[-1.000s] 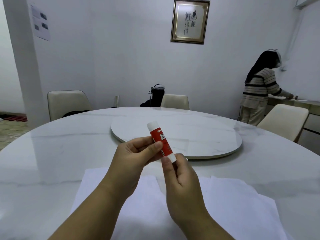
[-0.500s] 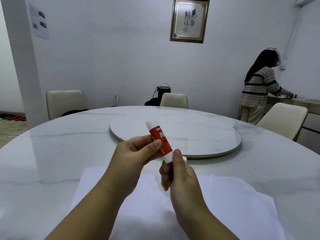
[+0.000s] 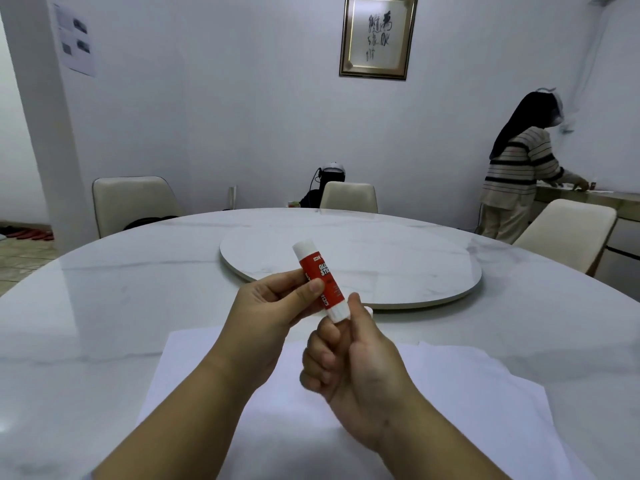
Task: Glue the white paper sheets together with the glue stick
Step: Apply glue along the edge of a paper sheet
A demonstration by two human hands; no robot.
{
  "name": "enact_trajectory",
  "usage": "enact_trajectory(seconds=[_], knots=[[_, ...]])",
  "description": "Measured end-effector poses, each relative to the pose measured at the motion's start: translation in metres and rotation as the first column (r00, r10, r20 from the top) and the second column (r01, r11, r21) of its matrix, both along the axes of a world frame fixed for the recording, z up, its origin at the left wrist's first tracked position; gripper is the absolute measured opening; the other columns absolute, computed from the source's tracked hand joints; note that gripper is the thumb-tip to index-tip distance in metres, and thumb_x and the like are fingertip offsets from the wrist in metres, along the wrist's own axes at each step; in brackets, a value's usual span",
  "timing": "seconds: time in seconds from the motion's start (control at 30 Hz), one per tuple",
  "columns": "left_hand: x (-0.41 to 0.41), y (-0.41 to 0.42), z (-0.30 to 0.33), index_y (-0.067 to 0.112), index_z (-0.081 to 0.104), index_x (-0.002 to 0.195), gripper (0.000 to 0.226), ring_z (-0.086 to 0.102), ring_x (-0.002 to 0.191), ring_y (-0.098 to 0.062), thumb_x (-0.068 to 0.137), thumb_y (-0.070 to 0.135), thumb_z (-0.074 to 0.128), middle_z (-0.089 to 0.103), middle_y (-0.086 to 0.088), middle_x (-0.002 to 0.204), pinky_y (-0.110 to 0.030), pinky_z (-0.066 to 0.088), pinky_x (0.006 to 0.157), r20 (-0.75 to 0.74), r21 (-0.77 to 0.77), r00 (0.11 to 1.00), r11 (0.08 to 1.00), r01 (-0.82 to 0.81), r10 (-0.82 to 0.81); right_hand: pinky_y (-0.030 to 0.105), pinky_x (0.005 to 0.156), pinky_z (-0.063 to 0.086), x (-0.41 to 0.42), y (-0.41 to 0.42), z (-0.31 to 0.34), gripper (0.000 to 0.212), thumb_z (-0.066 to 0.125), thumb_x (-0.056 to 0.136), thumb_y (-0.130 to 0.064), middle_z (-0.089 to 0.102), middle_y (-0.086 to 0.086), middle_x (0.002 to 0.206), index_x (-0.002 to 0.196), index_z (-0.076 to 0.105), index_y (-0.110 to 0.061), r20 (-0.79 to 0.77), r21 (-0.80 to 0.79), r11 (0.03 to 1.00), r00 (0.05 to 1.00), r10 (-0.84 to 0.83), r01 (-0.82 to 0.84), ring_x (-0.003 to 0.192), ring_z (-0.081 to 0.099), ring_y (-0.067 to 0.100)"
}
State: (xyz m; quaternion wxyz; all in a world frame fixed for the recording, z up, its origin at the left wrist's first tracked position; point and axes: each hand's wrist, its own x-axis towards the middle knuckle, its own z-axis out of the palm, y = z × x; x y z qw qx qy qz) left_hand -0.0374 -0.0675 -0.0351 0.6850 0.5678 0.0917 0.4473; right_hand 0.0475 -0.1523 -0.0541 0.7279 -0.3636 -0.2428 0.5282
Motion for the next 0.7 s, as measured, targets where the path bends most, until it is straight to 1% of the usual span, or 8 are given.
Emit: enact_trajectory(seconds=[0.1,0.2,0.23,0.27,0.33,0.43,0.6,0.7], knots=[[0.006,-0.006,-0.003,0.007,0.074,0.097,0.036,0.070,0.088,-0.023,0.064,0.021,0.073,0.075,-0.013,0.093,-0.023,0.056,0.076,-0.059,0.038,0.997,0.998,-0.041,0.044,0.021,0.038,0.036,0.007,0.001,0.002,0.053,0.048,0.092,-0.048,0.052,0.006,0.051,0.076,0.074,-0.005,0.002,-0.017,0.992,0.992,-0.125,0.125,0.039,0.042,0.013],[0.009,-0.008,0.003,0.012,0.072,0.104,0.029,0.070,0.089,-0.010,0.075,0.015,0.074,0.076,0.000,0.093,-0.015,0.051,0.075,-0.237,0.186,0.948,0.968,-0.168,0.211,0.017,0.035,0.033,0.020,0.003,0.007,0.028,0.057,0.092,-0.031,0.055,0.005,0.051,0.090,0.065,-0.004,-0.136,0.053,0.959,0.953,-0.270,0.279,0.037,0.040,0.009],[0.006,-0.005,0.008,0.012,0.070,0.106,0.030,0.068,0.089,-0.008,0.077,0.019,0.074,0.074,0.001,0.096,-0.015,0.050,0.074,-0.372,0.299,0.864,0.925,-0.236,0.340,0.016,0.034,0.031,0.028,0.001,0.010,0.021,0.057,0.092,-0.026,0.054,0.003,0.050,0.087,0.062,-0.006,-0.173,0.073,0.933,0.926,-0.335,0.352,0.036,0.038,0.008],[0.000,-0.002,0.012,0.012,0.069,0.105,0.030,0.066,0.089,-0.011,0.079,0.029,0.072,0.072,0.000,0.098,-0.017,0.046,0.072,-0.519,0.461,0.696,0.848,-0.261,0.496,0.015,0.034,0.029,0.039,-0.001,0.012,0.016,0.058,0.091,-0.022,0.053,0.002,0.049,0.084,0.060,-0.008,-0.203,0.081,0.901,0.892,-0.405,0.427,0.035,0.037,0.008],[-0.013,-0.002,0.011,0.014,0.066,0.108,0.049,0.060,0.096,-0.020,0.081,0.054,0.058,0.067,-0.004,0.106,-0.025,0.039,0.071,-0.700,0.658,0.302,0.749,-0.079,0.647,0.015,0.035,0.029,0.062,-0.008,0.013,0.011,0.063,0.087,-0.017,0.049,-0.001,0.049,0.078,0.060,-0.011,-0.218,0.056,0.832,0.820,-0.529,0.552,0.036,0.036,0.007],[-0.025,-0.019,-0.016,0.025,0.043,0.133,0.082,0.042,0.125,-0.022,0.071,0.078,0.042,0.046,0.000,0.138,-0.033,0.036,0.092,-0.809,0.575,-0.007,0.793,0.201,0.588,0.019,0.037,0.026,0.083,-0.017,0.003,0.016,0.067,0.082,-0.018,0.044,-0.003,0.053,0.070,0.056,-0.016,-0.166,-0.050,0.783,0.768,-0.618,0.619,0.038,0.032,0.009],[-0.039,-0.004,-0.031,0.030,0.011,0.148,0.081,0.004,0.146,-0.024,0.083,0.065,0.044,0.005,0.005,0.159,-0.047,0.013,0.115,-0.806,0.487,-0.077,0.732,0.476,0.587,0.020,0.041,0.026,0.089,-0.014,-0.010,0.015,0.068,0.080,-0.021,0.044,-0.003,0.060,0.072,0.055,-0.019,-0.146,-0.119,0.794,0.781,-0.608,0.596,0.043,0.031,0.010],[-0.040,0.011,-0.027,0.034,0.006,0.148,0.071,-0.005,0.146,-0.022,0.090,0.053,0.042,-0.005,0.007,0.160,-0.047,0.005,0.118,-0.843,0.431,-0.044,0.724,0.539,0.535,0.023,0.060,0.045,0.083,-0.012,-0.013,0.013,0.071,0.079,-0.028,0.055,-0.001,0.073,0.079,0.065,-0.017,-0.201,-0.093,0.821,0.797,-0.570,0.564,0.056,0.048,0.011]])
